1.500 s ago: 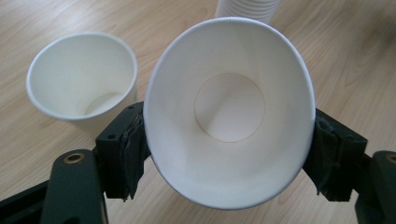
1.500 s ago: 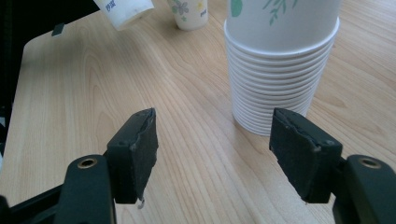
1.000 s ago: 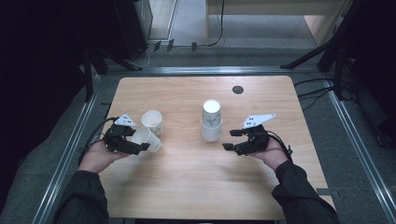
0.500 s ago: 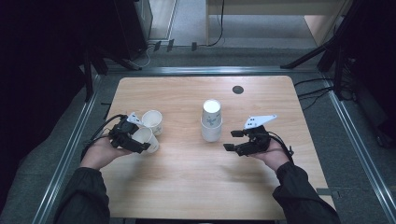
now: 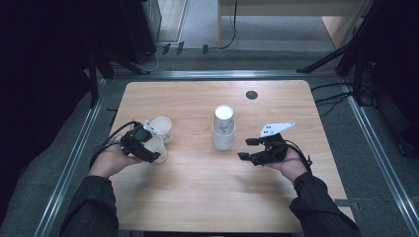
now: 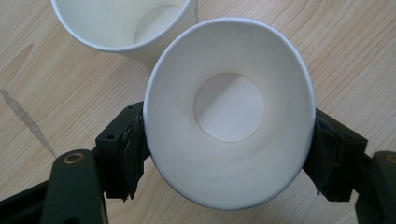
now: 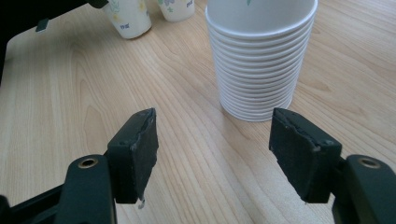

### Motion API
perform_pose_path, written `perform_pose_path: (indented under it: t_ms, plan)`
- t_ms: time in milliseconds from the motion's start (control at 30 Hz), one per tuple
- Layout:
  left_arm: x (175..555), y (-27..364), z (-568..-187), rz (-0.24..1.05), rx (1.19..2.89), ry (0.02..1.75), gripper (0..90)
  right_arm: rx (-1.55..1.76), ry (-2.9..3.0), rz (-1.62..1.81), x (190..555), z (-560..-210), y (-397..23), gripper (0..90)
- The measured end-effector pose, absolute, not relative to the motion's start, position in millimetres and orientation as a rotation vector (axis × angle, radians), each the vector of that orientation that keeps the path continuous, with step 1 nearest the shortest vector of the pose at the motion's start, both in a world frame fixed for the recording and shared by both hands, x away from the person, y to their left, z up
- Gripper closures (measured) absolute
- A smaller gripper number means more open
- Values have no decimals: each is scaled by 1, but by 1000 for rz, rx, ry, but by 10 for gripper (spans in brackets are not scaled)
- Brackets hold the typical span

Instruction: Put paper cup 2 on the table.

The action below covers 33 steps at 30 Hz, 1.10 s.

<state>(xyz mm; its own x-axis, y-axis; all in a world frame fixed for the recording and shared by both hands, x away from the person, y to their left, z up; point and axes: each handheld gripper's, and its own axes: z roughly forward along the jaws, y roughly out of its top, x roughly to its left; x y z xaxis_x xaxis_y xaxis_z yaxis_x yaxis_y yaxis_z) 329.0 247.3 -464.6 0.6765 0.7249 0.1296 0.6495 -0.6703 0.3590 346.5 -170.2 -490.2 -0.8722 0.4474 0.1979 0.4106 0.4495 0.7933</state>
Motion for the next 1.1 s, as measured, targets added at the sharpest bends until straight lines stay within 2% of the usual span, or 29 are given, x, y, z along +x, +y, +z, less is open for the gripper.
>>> perform_pose_path:
  t_ms: [400, 1100]
  plan:
    - [329, 244, -464, 378, 2645, 1058, 226, 783, 2643, 1423, 346, -491, -170, 331]
    - [329, 245, -464, 361, 2615, 1070, 162, 779, 2639, 1423, 346, -491, -170, 332]
